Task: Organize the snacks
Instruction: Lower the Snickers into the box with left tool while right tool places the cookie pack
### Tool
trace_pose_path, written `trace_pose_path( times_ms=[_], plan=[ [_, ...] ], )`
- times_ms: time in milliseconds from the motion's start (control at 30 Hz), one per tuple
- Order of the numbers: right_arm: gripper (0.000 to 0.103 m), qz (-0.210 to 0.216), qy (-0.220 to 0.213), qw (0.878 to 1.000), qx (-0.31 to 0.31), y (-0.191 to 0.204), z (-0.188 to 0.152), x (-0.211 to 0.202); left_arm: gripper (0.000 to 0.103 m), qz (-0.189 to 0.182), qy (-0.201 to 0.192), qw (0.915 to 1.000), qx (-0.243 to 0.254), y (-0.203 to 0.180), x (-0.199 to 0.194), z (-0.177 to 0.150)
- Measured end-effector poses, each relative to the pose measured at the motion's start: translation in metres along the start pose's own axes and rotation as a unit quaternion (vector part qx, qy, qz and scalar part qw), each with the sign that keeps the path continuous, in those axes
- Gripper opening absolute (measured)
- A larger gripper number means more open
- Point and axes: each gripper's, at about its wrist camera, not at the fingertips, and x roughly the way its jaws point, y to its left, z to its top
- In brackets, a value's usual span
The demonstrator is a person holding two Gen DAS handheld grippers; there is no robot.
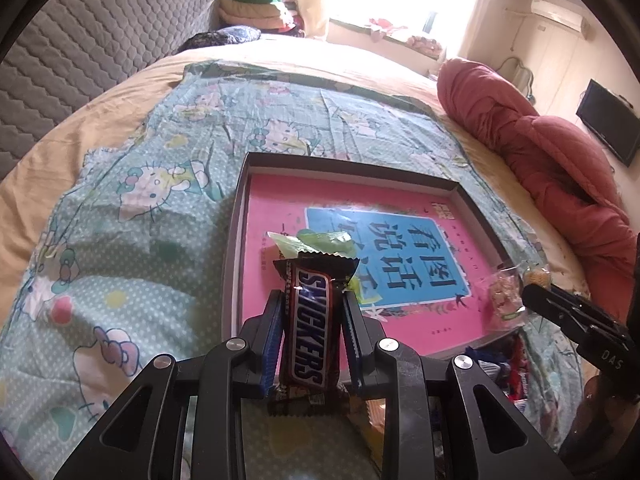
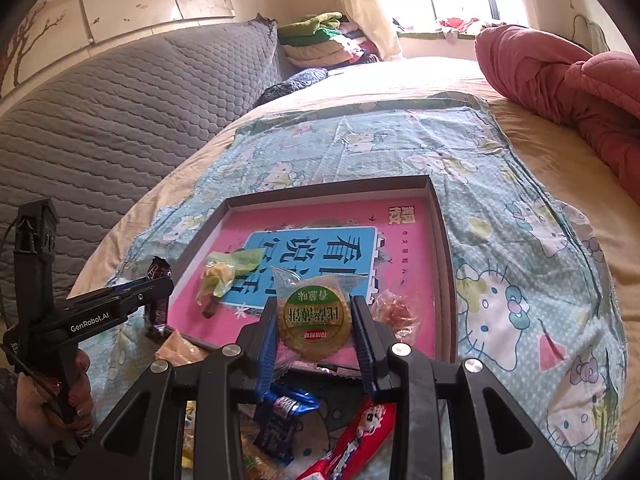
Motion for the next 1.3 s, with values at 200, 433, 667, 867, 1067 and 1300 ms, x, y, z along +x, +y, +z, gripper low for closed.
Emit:
trace_pose_path(
  times_ms=[200,433,667,867,1067,1300],
  plan=[
    [0.035,-0.001,0.007,1.0,0.002,-0.003,0.001,0.009,0.029,0.005,0.01,0.9999,-0.001,0.005,0.013,0.0],
    [0.035,-0.002,0.016,1.0,-0.003,-0.003,0.002,0.021,0.029,0.007,0.01,0.9999,0.005,0.006,0.024,0.002],
    [0.035,0.0,0.03,1.0,-0.001,-0.006,0.0,0.032,0.029,0.006,0.021,0.9997,0.008,0.005,0.035,0.001],
    [0.035,0.001,0.044,0.999,0.001,-0.006,-0.003,0.038,0.029,-0.005,0.029,0.9994,0.017,-0.002,0.037,-0.002],
    [0.035,-0.005,0.046,0.999,-0.003,-0.006,-0.004,0.041,0.029,-0.016,0.038,0.9989,0.025,-0.007,0.039,-0.005],
    [0.035,-0.029,0.041,0.999,-0.01,-0.008,-0.001,0.042,0.029,-0.021,0.042,0.9984,0.033,-0.013,0.039,-0.007]
  ],
)
